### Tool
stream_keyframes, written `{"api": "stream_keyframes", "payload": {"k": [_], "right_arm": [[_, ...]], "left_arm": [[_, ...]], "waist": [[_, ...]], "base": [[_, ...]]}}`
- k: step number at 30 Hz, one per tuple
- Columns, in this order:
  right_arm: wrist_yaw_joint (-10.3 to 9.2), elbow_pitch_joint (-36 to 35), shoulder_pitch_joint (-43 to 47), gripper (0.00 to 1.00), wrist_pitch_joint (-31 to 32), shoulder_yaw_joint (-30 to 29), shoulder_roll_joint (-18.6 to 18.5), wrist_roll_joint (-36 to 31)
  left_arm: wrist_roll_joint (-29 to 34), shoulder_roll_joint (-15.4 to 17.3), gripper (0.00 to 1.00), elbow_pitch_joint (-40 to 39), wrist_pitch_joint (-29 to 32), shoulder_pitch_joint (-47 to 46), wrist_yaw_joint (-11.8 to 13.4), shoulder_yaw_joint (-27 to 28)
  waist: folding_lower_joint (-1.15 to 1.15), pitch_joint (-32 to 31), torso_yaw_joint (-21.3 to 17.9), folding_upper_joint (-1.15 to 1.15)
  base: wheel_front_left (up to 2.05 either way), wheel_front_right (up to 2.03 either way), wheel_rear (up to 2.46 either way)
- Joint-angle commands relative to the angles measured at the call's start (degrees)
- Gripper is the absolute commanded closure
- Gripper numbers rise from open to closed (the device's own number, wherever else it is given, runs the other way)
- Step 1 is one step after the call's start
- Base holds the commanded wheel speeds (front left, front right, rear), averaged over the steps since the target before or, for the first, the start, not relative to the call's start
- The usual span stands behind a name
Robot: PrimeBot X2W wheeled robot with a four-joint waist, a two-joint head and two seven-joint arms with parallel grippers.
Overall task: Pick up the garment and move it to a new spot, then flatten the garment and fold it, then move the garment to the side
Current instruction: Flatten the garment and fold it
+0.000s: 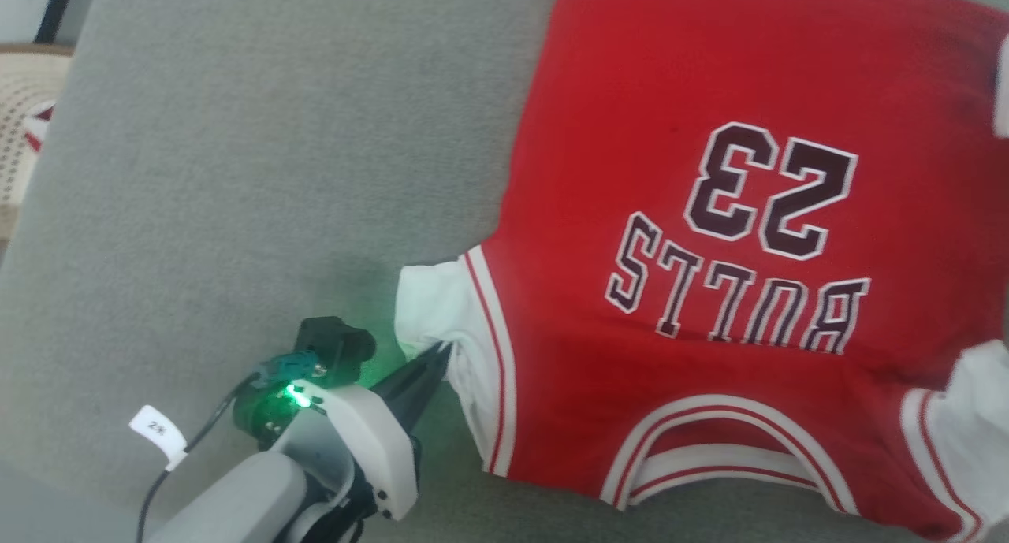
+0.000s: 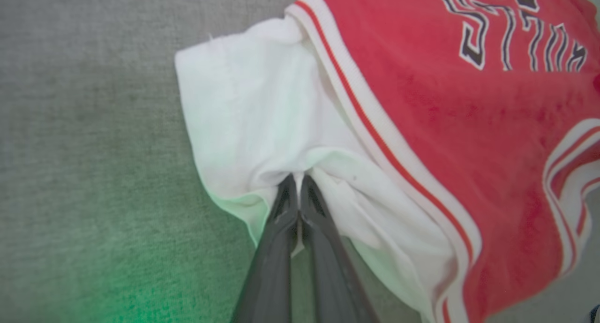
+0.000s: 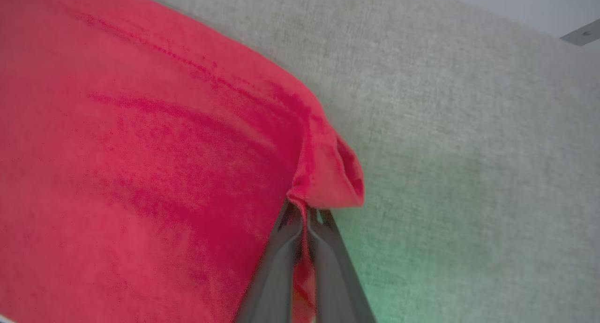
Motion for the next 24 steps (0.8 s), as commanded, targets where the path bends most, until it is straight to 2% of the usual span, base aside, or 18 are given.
{"api": "stream_keyframes", "payload": {"k": [1,5,11,18,24], "right_arm": [[-0.1,-0.35,3.63,1.0,1.38,1.1,0.0,0.25],[-0.1,-8.72,7.54,1.0,1.74,3.48,-1.3,3.54],[-0.1,-22.95,15.65,1.0,1.62,5.61,-5.89,8.8],[-0.1,-36.02,26.99,1.0,-0.1,3.26,-9.25,12.72],[-0.1,-44.26,39.12,1.0,0.81,-1.75,-9.68,13.63]], "left_arm": [[-0.25,0.48,1.0,1.76,0.11,0.11,1.38,0.68],[-0.5,1.98,1.0,1.26,-0.13,1.03,1.83,1.52],[-1.06,4.15,1.0,0.32,0.13,2.01,2.41,2.52],[-1.71,6.38,1.0,-0.51,0.61,3.17,3.0,3.41],[-2.31,7.83,1.0,-0.92,1.14,3.63,2.87,3.82]], "waist": [[0.0,-1.12,-1.52,0.0],[0.0,-2.58,-4.57,0.0],[0.0,-4.62,-9.14,0.0],[0.0,-6.41,-14.35,0.0],[0.0,-7.22,-17.41,0.0]], "base": [[0.0,0.0,0.0],[0.0,0.0,0.0],[0.0,0.0,0.0],[0.0,0.0,0.0],[0.0,0.0,0.0]]}}
